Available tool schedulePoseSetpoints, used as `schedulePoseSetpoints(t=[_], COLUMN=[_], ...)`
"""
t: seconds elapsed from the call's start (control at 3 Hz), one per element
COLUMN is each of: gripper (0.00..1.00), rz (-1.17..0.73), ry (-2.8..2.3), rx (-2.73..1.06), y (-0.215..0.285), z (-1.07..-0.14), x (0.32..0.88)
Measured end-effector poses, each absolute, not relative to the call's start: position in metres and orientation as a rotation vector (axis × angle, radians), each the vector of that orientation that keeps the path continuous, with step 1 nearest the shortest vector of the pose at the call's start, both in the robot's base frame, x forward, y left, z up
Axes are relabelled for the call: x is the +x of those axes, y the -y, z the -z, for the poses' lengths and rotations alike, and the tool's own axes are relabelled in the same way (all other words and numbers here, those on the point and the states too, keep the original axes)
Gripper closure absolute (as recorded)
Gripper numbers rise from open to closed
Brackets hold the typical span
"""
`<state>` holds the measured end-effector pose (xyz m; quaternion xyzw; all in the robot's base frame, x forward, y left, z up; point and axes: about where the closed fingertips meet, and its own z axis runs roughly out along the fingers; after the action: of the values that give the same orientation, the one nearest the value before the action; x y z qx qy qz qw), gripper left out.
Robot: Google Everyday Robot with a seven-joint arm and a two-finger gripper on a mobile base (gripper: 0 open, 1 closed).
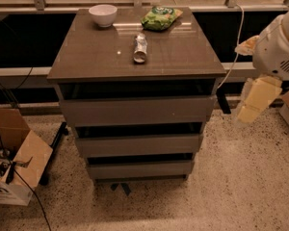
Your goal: Open top drawer
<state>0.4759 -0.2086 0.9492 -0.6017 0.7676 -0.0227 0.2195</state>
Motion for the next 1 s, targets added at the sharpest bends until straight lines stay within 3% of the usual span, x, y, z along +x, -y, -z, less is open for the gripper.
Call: schedulePoseSetpoints(t=[0.33, 1.0], gripper=[0.00, 0.00], rz=[0.072, -0.110], ry=[-2.110, -2.122], rx=[-1.652, -1.603], y=[0.207, 0.173], z=[-0.951, -0.901], x=[0.481, 0.504])
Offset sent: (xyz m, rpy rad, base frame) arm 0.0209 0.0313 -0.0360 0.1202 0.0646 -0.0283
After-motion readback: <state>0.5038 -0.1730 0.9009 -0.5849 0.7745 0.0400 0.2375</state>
